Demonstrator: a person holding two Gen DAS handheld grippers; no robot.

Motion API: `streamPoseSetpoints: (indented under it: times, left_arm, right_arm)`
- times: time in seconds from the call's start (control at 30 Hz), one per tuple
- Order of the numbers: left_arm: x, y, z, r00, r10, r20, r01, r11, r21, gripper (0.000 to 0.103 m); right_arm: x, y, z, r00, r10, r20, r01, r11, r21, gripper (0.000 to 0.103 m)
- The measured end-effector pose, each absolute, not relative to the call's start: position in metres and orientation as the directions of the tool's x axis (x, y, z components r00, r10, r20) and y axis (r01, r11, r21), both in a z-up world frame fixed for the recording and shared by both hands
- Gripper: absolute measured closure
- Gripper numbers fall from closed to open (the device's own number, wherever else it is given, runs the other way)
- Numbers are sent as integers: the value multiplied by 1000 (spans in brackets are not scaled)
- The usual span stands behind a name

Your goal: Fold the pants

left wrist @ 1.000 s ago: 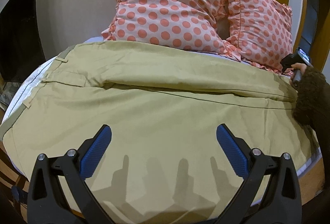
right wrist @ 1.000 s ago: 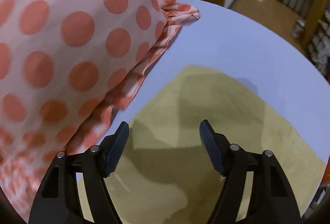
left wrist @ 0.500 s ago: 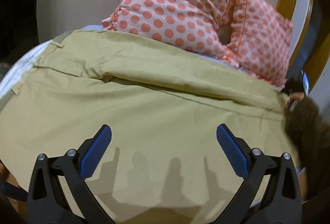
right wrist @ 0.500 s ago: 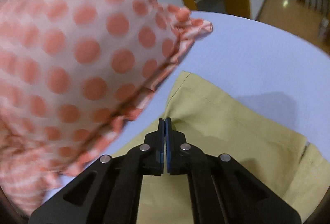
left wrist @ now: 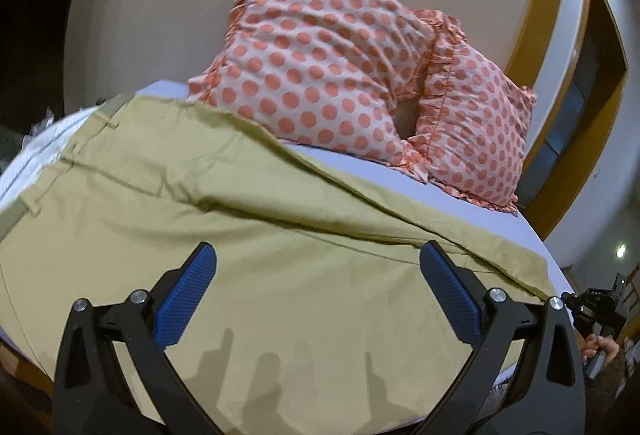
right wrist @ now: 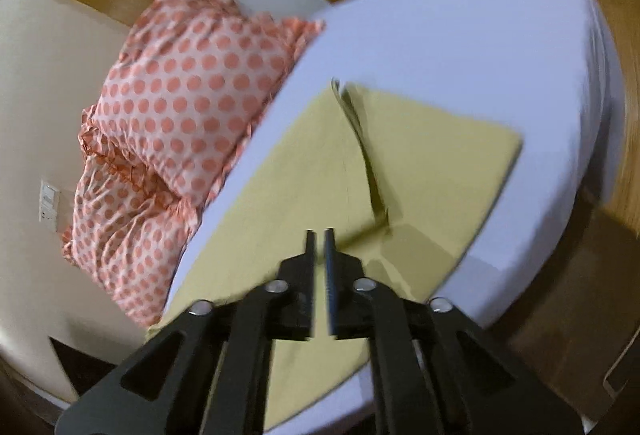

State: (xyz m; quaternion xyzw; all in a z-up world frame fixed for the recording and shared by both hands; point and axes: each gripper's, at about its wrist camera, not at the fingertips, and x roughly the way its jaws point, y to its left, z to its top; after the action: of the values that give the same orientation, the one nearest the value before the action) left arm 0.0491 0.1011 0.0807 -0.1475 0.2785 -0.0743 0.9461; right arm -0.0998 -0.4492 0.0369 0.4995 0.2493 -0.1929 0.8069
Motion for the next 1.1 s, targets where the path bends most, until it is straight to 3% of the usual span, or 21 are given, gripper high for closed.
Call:
streamPoseSetpoints:
  times: [0.03, 0.07, 0.2, 0.3, 0.43, 0.5, 0.53, 0.57, 0.7, 0.93, 1.03, 1.1]
  left_arm:
    - [48, 99, 83, 835, -220, -505, 60, 948, -314, 2]
    - [46, 97, 84, 837, -216, -504, 59, 949, -309, 2]
    - [40, 95, 84, 837, -206, -507, 54, 953, -298, 2]
    - [38, 94, 83, 836, -196, -513, 49, 957, -287, 2]
    - [43, 97, 84, 840, -170, -516, 27, 961, -274, 2]
    - [50, 100, 83, 835, -180, -520, 28, 958, -286, 2]
    - [55, 101, 83, 830, -193, -523, 34, 954, -297, 2]
    - [62, 104, 82, 824, -218, -523, 48, 946, -319, 2]
    - [99, 121, 83, 792, -323, -517, 85, 898, -431, 2]
    - [217, 139, 73, 702, -258, -664, -67, 904, -422, 3]
    - [261, 148, 50, 633, -236, -738, -172, 886, -431, 16]
    - [280, 154, 37, 606, -231, -761, -214, 875, -435, 33]
  right_arm:
    - [-98, -443, 38, 799, -43, -599, 555, 437, 708, 54]
    - [-93, -437, 40, 801, -29, -598, 542, 458, 705, 39]
    - [-65, -421, 33, 783, 54, -620, 525, 478, 704, 40]
    - [-48, -426, 17, 768, 71, -636, 555, 420, 718, 44]
    - [-43, -440, 10, 800, -41, -598, 576, 329, 748, 48]
    - [-41, -444, 10, 796, -85, -599, 590, 332, 736, 58]
    - [-37, -447, 8, 799, -98, -593, 587, 346, 732, 82]
    - [-34, -452, 3, 814, -88, -574, 564, 360, 744, 98]
    - [-57, -462, 0, 897, -78, -436, 435, 339, 834, 99]
    - [-79, -456, 14, 933, -87, -350, 356, 379, 854, 99]
    - [-80, -455, 16, 940, -83, -330, 336, 379, 862, 99]
    - [-79, -456, 18, 941, -86, -328, 335, 388, 859, 99]
